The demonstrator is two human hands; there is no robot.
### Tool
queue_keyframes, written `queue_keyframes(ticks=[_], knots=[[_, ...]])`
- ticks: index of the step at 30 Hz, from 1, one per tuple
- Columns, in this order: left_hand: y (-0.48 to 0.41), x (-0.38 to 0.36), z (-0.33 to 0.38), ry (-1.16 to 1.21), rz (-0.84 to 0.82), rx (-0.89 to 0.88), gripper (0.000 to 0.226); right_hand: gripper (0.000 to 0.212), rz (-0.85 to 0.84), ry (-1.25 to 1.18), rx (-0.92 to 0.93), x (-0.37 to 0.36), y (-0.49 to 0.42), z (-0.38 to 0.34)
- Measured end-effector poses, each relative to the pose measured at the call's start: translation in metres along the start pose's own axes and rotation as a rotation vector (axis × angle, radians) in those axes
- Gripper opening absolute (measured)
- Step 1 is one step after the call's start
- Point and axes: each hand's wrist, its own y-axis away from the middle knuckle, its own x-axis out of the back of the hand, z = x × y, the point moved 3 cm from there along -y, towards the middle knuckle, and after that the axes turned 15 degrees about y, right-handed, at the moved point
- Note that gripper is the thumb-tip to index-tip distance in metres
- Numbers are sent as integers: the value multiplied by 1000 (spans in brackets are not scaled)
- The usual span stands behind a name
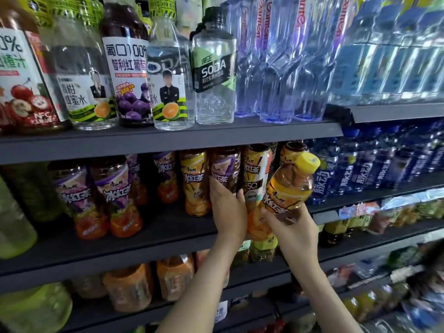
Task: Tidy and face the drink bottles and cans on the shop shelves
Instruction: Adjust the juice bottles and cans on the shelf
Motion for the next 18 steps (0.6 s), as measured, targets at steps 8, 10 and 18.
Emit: queue_keyframes(ticks=[8, 10, 18], knots=[[-2, 1, -1, -143, 76, -39, 66, 42, -20, -39, 24, 9, -5, 11], [8, 6, -1, -76, 71, -70, 65, 45, -18, -62, 26, 7, -5, 11], [46, 67, -7, 129, 103, -205, 58, 39, -57, -126, 66, -17, -6, 0]])
